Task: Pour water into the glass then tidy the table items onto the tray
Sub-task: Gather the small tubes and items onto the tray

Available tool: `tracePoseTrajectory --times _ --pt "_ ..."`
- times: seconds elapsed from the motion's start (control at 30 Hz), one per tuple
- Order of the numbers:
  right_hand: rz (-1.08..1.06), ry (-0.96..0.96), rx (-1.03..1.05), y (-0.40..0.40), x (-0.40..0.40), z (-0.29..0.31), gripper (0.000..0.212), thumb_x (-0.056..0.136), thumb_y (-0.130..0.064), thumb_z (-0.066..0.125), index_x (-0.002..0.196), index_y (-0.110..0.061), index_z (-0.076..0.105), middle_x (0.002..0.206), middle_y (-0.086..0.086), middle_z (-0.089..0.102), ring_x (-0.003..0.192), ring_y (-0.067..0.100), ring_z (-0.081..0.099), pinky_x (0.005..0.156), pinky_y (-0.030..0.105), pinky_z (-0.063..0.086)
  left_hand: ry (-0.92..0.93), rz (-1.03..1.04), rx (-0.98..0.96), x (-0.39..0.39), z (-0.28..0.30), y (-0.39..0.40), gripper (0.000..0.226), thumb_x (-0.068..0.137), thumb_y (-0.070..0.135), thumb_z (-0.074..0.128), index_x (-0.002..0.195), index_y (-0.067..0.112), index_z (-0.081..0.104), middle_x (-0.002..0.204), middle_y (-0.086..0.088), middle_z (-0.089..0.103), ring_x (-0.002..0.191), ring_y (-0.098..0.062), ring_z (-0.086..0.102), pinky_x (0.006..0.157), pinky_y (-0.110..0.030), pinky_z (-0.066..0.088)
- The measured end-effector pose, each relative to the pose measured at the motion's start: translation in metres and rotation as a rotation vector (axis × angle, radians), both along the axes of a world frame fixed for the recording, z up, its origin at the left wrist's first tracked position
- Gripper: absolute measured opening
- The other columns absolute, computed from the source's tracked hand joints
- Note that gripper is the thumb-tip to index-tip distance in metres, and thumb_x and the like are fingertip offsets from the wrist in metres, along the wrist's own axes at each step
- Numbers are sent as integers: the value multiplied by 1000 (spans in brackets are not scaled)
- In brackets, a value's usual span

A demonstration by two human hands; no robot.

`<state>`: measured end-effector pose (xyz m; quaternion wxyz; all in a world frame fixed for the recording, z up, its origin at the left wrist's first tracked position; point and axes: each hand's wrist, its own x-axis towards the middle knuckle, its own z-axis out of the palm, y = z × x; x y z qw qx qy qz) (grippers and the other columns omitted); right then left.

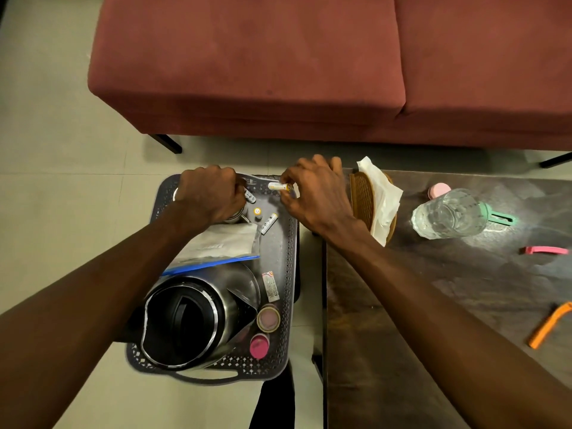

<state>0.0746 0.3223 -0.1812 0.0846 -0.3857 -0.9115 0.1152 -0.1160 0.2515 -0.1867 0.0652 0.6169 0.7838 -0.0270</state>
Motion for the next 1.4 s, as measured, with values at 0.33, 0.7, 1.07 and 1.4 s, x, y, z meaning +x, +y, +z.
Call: tracePoseTrajectory --times 0.33,0.7,1.07,1.4 --pt "-25 8 -56 -6 2 -4 30 88 -43 64 109 -22 68 109 -2 67 104 19 51 81 33 20 -10 70 0 1 0 -6 33 89 36 52 90 7 69 80 -16 66 62 -25 44 61 -31 36" --pt "-26 1 -92 -6 -6 -12 30 87 -41 67 110 -23 65 112 -3 66 106 19 51 87 35 24 -33 76 34 1 -1 -5 35 91 33 52 85 2 66 76 -19 64 60 -28 45 61 -33 39" --pt "-20 13 -100 -4 -6 -18 34 85 -40 71 112 -19 65 113 0 67 106 21 51 85 34 25 -5 56 10 3 2 -4 35 92 33 48 83 4 66 72 -15 59 60 -29 47 62 -34 42" --pt "-23 8 -76 -3 -10 -18 37 83 -46 73 109 -21 66 110 -2 68 104 19 52 80 30 19 -27 26 16 9 -6 -2 34 89 36 49 79 8 66 78 -18 66 63 -34 56 63 -35 44"
